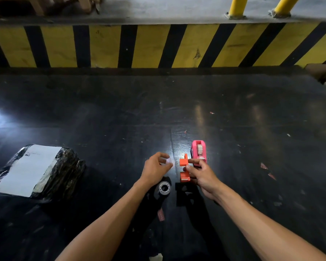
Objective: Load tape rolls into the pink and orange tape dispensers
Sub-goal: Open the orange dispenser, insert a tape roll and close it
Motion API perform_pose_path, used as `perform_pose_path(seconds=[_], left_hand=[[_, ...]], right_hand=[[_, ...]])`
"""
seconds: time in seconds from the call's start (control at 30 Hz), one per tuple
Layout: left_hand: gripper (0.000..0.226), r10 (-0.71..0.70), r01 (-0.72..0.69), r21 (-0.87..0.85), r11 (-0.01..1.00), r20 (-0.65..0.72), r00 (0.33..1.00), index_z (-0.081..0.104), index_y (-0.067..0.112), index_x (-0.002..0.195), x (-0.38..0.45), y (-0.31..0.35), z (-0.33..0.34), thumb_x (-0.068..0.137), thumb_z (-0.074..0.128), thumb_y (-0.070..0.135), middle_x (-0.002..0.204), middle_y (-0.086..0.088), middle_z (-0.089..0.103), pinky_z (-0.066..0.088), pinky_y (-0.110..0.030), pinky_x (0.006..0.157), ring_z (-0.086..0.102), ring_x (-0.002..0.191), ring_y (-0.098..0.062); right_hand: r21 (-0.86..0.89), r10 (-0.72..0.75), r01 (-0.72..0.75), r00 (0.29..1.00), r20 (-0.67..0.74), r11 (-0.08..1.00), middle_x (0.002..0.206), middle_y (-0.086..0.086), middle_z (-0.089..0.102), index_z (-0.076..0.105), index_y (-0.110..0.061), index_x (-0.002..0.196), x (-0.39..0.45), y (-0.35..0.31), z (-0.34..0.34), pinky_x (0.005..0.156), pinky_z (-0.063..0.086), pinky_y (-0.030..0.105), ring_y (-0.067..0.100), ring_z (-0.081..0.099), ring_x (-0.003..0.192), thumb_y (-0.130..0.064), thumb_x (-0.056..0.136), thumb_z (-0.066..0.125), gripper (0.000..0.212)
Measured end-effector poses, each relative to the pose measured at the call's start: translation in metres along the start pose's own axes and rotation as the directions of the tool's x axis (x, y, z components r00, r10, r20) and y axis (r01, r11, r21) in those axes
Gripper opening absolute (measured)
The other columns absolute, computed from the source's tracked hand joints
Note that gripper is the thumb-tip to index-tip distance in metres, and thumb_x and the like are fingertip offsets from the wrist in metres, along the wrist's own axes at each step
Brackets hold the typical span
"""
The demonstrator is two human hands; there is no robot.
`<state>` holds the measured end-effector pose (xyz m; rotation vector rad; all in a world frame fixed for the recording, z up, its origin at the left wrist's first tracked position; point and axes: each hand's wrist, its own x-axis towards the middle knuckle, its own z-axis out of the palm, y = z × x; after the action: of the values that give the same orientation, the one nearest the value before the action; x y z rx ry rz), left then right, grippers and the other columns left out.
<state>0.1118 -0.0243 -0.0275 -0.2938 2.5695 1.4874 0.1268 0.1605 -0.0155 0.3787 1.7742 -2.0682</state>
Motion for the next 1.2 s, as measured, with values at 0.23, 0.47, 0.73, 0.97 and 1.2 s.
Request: perform_pose_path(seconds=[0.23, 0.47, 0.73, 0.97, 1.2], left_hand=[[0.026, 0.196, -0.223, 0.707, 0.671, 0.121, 0.973, 0.064, 0.024, 0.114, 0.013, -0.015, 0.019, 0.089, 0.062, 0.029, 0.116, -0.002, 0.069, 0.038, -0.042, 0.095, 0.049, 0.121, -0.027], [0.026, 0.268, -0.279, 0.634, 0.721, 0.117, 0.956, 0.066, 0.021, 0.113, 0.004, -0.018, 0.016, 0.092, 0.057, 0.035, 0.119, -0.002, 0.060, 0.043, -0.039, 0.093, 0.049, 0.119, -0.025], [0.063, 0.185, -0.197, 0.638, 0.745, 0.087, 0.979, 0.045, 0.022, 0.125, -0.055, -0.060, 0.019, 0.080, 0.062, 0.063, 0.131, 0.000, 0.049, 0.053, -0.038, 0.081, 0.051, 0.116, -0.024], [0.041, 0.131, -0.125, 0.531, 0.838, 0.027, 0.991, 0.053, 0.020, 0.114, -0.056, -0.062, 0.031, 0.085, 0.065, 0.046, 0.123, 0.002, 0.052, 0.052, -0.039, 0.081, 0.051, 0.114, -0.022], [0.047, 0.271, -0.283, 0.323, 0.903, 0.084, 0.959, 0.056, 0.021, 0.131, -0.055, -0.030, 0.021, 0.088, 0.066, 0.037, 0.125, 0.000, 0.061, 0.046, -0.026, 0.093, 0.058, 0.115, -0.016]], right_hand=[[-0.029, 0.005, -0.006, 1.000, -0.020, 1.000, 0.109, 0.023, 0.066, 0.054, -0.010, 0.116, 0.000, 0.005, -0.007, 0.063, 0.057, 0.032, 0.025, 0.066, 0.082, -0.009, 0.091, 0.061, 0.026], [-0.045, -0.021, 0.020, 1.000, -0.020, 0.999, 0.111, 0.025, 0.064, 0.053, -0.005, 0.120, -0.001, 0.005, -0.013, 0.065, 0.058, 0.031, 0.024, 0.065, 0.082, -0.008, 0.091, 0.060, 0.030], [-0.049, 0.022, -0.023, 0.999, -0.024, 0.999, 0.111, 0.032, 0.066, 0.054, -0.008, 0.116, -0.004, 0.018, -0.013, 0.069, 0.059, 0.041, 0.030, 0.066, 0.081, -0.009, 0.090, 0.062, 0.027], [-0.135, 0.008, -0.005, 1.000, 0.021, 0.991, 0.101, 0.026, 0.067, 0.056, -0.016, 0.104, -0.010, 0.023, -0.008, 0.056, 0.054, 0.028, 0.024, 0.066, 0.074, -0.009, 0.090, 0.063, 0.018], [-0.270, -0.048, 0.084, 0.989, 0.137, 0.959, 0.097, 0.020, 0.069, 0.057, -0.011, 0.109, -0.018, 0.029, -0.001, 0.081, 0.056, 0.050, 0.029, 0.067, 0.083, -0.007, 0.088, 0.065, 0.023]])
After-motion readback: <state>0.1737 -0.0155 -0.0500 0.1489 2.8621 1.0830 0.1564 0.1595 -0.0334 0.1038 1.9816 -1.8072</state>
